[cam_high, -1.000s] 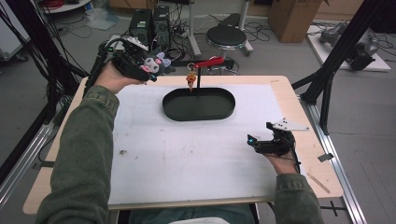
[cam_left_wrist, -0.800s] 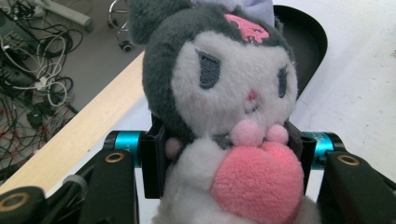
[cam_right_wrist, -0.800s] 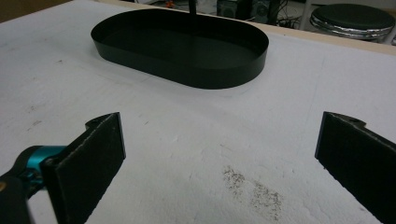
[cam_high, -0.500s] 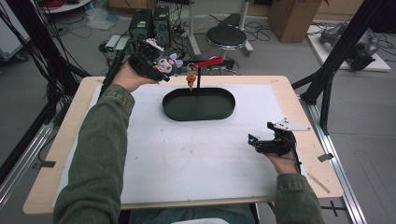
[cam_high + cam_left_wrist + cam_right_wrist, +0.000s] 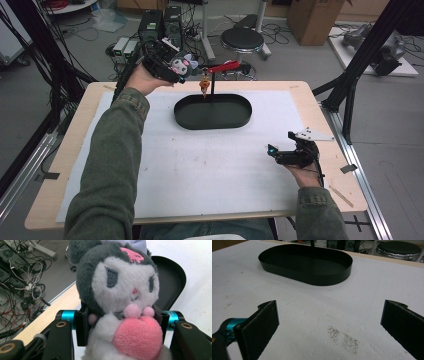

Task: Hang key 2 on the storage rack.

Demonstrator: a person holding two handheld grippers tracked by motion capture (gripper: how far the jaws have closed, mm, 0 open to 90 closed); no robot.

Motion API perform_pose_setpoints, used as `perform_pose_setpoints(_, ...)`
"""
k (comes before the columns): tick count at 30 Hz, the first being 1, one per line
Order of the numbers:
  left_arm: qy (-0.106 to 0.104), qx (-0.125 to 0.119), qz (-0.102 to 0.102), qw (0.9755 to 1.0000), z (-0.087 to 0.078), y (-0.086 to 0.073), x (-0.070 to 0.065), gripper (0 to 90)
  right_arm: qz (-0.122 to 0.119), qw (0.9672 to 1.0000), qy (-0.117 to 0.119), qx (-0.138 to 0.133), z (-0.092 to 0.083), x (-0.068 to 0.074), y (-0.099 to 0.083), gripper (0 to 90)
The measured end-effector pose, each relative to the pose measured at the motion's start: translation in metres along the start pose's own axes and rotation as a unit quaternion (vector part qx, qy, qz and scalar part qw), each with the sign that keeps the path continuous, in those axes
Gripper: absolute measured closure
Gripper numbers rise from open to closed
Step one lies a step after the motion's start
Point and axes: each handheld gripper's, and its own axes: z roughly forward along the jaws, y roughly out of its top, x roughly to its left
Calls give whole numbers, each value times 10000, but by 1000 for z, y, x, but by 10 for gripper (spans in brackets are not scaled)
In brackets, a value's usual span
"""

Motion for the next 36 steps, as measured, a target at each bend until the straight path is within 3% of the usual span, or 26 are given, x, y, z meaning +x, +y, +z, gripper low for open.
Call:
perform_pose_setpoints(9, 99, 89, -120, 9998, -9, -13, 9, 464, -31, 10000, 12, -2, 0, 2, 1, 5)
perform_pose_setpoints(12, 199, -5, -214, 9996, -11, -13, 13, 464, -24, 10000, 16, 30, 1, 3, 1, 5)
perform_pose_setpoints(17, 248, 132, -264, 9993, -6, -16, 18, 463, -42, 10000, 22, 29, 2, 3, 1, 5)
perform_pose_setpoints(24, 368, 99, -339, 9987, 1, -15, 21, 456, -47, 10000, 20, 41, 1, 2, 1, 5)
perform_pose_setpoints(28, 527, 44, -546, 9971, 6, -15, 25, 434, -33, 10000, 24, 36, 1, 2, 1, 5)
perform_pose_setpoints(32, 465, -233, -677, 9963, 7, -20, 28, 332, -42, 10000, 24, 39, 1, 1, 0, 5)
perform_pose_setpoints(36, 461, -728, -867, 9925, -3, -31, 38, 243, -57, 10000, 30, 22, 0, 0, 0, 5)
